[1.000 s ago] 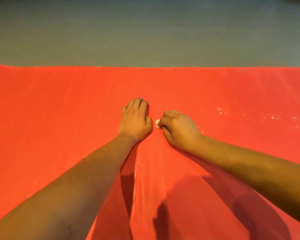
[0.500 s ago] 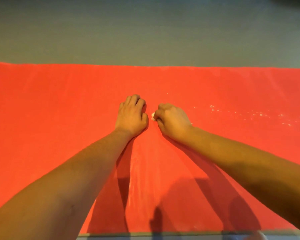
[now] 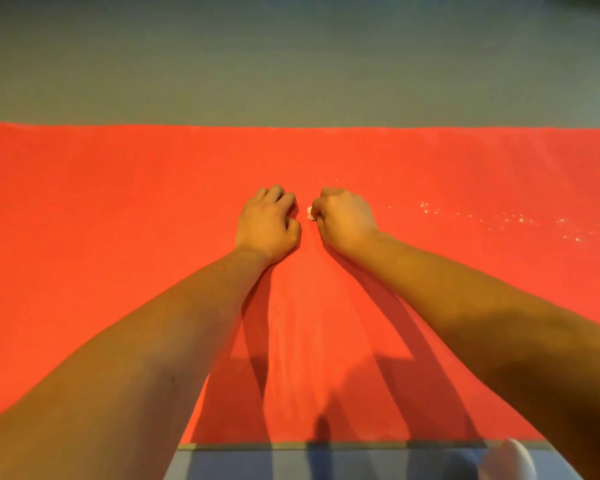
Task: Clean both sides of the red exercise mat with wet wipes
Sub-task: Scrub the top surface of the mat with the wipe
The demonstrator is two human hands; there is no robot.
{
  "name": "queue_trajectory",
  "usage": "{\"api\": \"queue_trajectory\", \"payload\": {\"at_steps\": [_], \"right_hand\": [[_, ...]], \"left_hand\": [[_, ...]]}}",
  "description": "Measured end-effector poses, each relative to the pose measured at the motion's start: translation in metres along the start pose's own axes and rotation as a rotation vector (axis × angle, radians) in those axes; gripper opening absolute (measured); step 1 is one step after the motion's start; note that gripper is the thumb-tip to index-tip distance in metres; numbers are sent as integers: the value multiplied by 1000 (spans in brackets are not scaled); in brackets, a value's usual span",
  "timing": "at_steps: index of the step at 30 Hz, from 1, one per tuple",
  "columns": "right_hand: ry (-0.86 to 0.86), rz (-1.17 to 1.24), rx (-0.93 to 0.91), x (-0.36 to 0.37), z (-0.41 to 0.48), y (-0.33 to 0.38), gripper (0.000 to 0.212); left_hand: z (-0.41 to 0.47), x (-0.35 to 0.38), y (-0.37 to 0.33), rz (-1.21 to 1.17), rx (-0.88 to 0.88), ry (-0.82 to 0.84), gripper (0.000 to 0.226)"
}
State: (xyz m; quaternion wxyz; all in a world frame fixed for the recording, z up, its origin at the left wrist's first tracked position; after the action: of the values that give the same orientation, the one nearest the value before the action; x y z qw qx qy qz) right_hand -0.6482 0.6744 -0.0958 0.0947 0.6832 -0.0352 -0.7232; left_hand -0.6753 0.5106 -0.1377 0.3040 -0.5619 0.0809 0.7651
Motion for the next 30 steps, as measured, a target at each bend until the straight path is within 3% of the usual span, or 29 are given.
{"api": "queue_trajectory", "payload": {"at_steps": [10, 20, 26, 30], "right_hand": [[95, 83, -250, -11, -148, 18, 18], [91, -15, 84, -12, -73, 23, 25], [143, 14, -19, -17, -140, 31, 26], [226, 29, -146, -22, -211, 39, 23]], "left_hand": [[-4, -17, -12, 55, -53, 207, 43], [-41, -40, -40, 12, -100, 479, 48], [-74, -57, -56, 51, -71, 529, 53], [-97, -59, -67, 31, -72, 476, 48]]}}
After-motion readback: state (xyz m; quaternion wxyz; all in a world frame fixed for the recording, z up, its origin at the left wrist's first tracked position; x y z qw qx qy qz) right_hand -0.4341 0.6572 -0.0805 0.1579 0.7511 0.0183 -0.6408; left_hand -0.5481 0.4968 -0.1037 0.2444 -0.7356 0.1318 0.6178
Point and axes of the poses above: each hand's wrist, its own z-axis towards the middle knuckle, its own x-axis out of the palm, y = z × x, the point moved 2 cm from there along z, towards the middle knuckle, and after that the axes turned 7 degrees about x, right-handed, at the moved point
